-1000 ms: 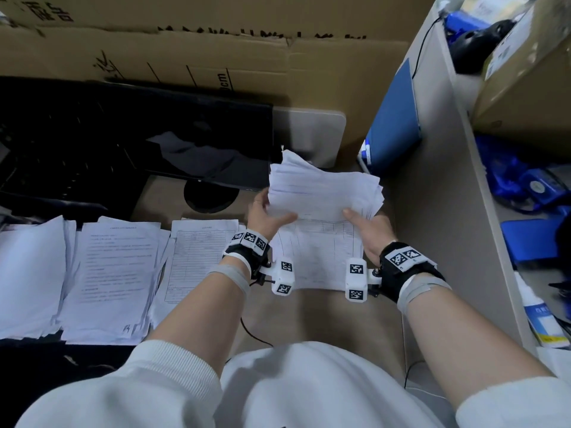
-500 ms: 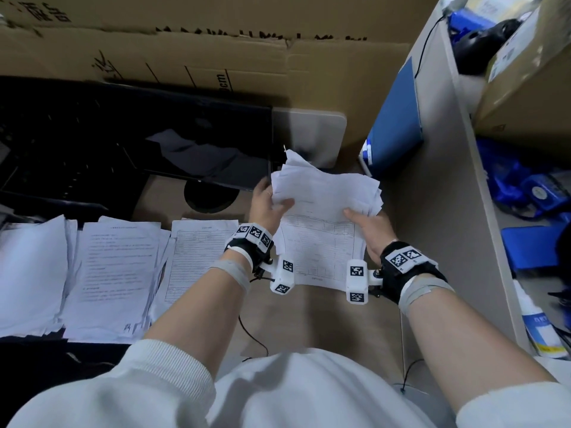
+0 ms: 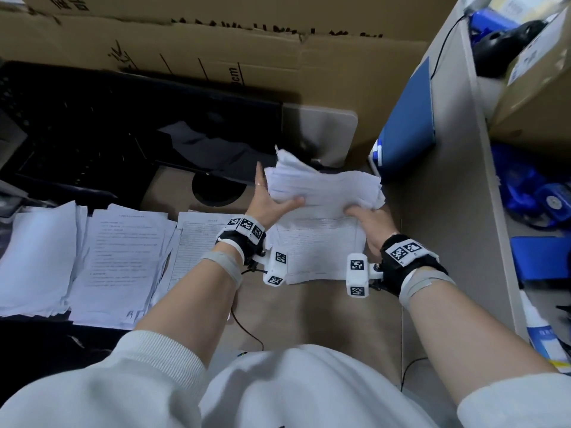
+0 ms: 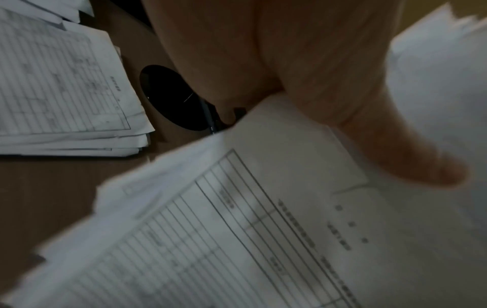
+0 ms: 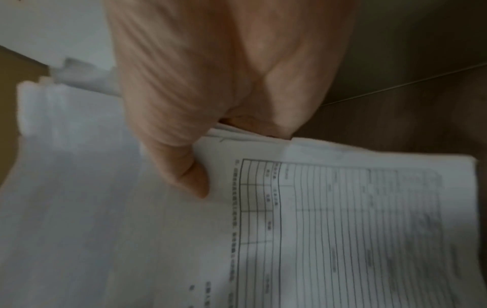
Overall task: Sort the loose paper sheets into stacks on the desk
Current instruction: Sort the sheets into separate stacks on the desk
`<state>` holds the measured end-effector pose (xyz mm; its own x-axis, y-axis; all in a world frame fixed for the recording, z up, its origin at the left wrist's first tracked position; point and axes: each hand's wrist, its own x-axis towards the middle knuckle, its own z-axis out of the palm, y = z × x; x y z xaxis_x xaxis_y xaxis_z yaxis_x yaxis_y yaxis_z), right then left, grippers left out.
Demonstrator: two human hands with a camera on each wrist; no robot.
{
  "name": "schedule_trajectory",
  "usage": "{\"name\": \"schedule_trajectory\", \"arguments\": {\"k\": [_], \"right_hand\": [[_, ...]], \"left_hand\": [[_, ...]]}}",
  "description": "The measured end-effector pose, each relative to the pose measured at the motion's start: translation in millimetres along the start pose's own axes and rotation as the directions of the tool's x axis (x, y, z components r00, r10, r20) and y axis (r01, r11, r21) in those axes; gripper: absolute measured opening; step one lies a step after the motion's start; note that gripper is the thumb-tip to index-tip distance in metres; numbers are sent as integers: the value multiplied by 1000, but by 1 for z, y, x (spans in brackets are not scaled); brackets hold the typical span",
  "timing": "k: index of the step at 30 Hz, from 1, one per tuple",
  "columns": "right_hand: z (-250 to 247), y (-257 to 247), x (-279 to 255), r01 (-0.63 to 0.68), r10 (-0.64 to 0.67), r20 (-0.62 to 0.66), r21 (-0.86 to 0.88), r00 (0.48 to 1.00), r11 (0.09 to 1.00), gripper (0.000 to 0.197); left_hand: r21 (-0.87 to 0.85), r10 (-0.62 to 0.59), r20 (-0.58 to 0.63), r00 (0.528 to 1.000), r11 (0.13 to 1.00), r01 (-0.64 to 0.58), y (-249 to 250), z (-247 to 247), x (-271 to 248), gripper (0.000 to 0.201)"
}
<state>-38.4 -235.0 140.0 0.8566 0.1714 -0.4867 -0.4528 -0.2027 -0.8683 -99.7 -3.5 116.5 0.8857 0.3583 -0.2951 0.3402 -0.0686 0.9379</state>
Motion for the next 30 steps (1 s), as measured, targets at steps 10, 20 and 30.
{"name": "schedule_trajectory", "arguments": {"k": [10, 20, 30], "right_hand": [[-1, -10, 3, 33, -18, -208, 69, 978, 997, 35], [7, -23, 9, 201, -184, -209, 65, 960, 977, 25], [8, 56, 24, -100, 81, -254, -65, 964, 993, 20]], "left_hand": [[42, -1, 139, 990, 999, -5, 12, 8, -9, 51], [-221, 158, -180, 971, 955, -197, 41, 9, -3, 29], [291, -68, -79, 995, 953, 88, -33, 28, 5, 33]]}}
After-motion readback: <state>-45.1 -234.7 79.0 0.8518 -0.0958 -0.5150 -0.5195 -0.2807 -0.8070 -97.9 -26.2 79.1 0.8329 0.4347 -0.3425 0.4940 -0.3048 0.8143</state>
